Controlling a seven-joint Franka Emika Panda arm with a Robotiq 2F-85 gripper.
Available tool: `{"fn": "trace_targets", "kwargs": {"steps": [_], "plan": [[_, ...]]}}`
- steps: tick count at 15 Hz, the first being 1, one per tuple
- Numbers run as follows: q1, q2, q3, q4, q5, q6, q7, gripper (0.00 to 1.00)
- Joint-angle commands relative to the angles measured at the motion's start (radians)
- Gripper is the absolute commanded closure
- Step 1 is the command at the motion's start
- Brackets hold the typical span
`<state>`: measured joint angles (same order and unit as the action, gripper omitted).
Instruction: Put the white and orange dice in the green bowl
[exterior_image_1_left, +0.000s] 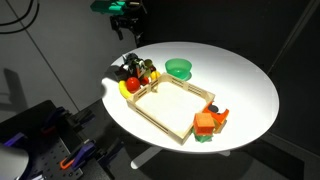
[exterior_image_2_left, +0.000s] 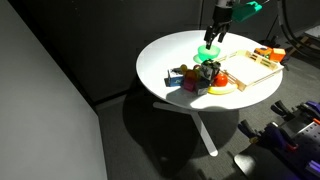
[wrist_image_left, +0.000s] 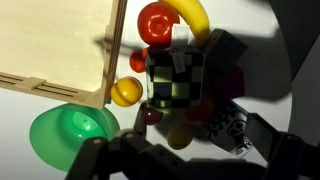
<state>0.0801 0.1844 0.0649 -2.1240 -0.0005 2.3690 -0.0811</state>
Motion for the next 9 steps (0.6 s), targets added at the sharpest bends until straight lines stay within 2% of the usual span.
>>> {"fn": "trace_targets", "kwargs": {"steps": [1, 9], "plan": [[-0.004, 0.038, 0.009, 0.0, 0.01, 0.057, -0.004, 0.0], [-0.001, 0.113, 0.002, -0.005, -0.022, 0.121, 0.01, 0.0]]}}
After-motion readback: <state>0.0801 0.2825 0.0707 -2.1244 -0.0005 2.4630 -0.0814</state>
